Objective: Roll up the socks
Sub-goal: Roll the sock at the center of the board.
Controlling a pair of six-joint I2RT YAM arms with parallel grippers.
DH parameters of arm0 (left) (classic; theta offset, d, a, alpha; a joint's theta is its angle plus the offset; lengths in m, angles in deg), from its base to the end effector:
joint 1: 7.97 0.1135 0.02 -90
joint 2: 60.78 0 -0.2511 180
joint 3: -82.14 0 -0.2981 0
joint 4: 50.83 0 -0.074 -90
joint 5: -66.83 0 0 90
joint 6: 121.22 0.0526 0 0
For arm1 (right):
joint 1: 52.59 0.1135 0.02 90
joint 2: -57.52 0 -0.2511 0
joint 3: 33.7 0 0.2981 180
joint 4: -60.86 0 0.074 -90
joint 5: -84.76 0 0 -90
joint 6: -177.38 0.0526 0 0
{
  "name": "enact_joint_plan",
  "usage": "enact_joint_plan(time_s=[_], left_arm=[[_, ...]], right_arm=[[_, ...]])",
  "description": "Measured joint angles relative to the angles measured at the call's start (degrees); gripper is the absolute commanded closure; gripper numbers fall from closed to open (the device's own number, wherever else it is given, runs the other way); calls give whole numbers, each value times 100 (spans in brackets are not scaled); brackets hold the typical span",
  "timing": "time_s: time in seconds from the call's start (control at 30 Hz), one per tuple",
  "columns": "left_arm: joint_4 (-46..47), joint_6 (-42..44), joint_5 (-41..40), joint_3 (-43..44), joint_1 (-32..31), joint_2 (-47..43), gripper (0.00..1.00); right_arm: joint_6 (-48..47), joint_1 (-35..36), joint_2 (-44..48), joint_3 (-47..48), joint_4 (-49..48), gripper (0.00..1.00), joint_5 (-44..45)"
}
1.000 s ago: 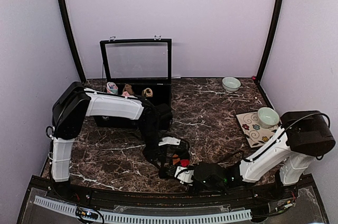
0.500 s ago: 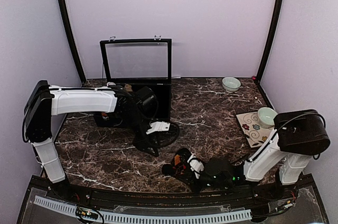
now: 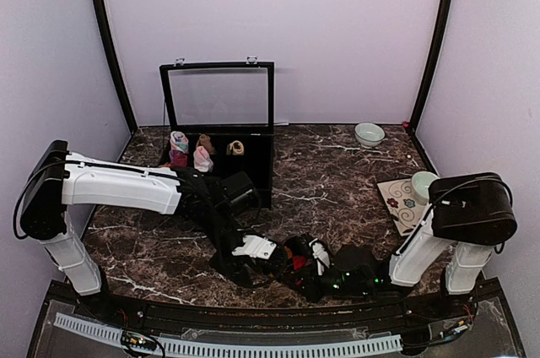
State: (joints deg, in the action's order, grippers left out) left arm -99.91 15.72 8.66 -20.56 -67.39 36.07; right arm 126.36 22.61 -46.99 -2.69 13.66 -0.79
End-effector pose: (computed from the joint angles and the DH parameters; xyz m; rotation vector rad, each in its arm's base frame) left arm 0.1664 -0.3362 0.1525 2.2635 1.5119 -0.8262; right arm 0.0757 0.2706 0.0147 -0.6441 2.1433 1.1196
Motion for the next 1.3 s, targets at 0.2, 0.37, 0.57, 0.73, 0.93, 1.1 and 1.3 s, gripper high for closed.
enact_joint_plan(time_s=[0.2,0.37,0.57,0.73,0.93,1.1,1.3], left_arm=[[461,260,-323,188,-319,264,58],[868,503,-680,188,-393,479,58],[1154,691,-1067,186,-413,905,57],[1436,769,-1329,157,-415,1012,57],[1545,776,-1513,122,-501,999,57],[1364,796,-1565,72,-597,824,57],[1222,791,-1539,-107,-691,452,57]], right_arm=[[385,-234,-168,-22,-297,100,-481],[662,-494,-254,-20,-424,100,-994],[826,-603,-306,-26,-450,100,-1290],[833,-627,-321,-2,-463,100,-1384],[841,-680,-317,33,-398,100,-1495],[898,-761,-291,35,-332,100,-1600],[966,-831,-297,59,-267,100,-1757]])
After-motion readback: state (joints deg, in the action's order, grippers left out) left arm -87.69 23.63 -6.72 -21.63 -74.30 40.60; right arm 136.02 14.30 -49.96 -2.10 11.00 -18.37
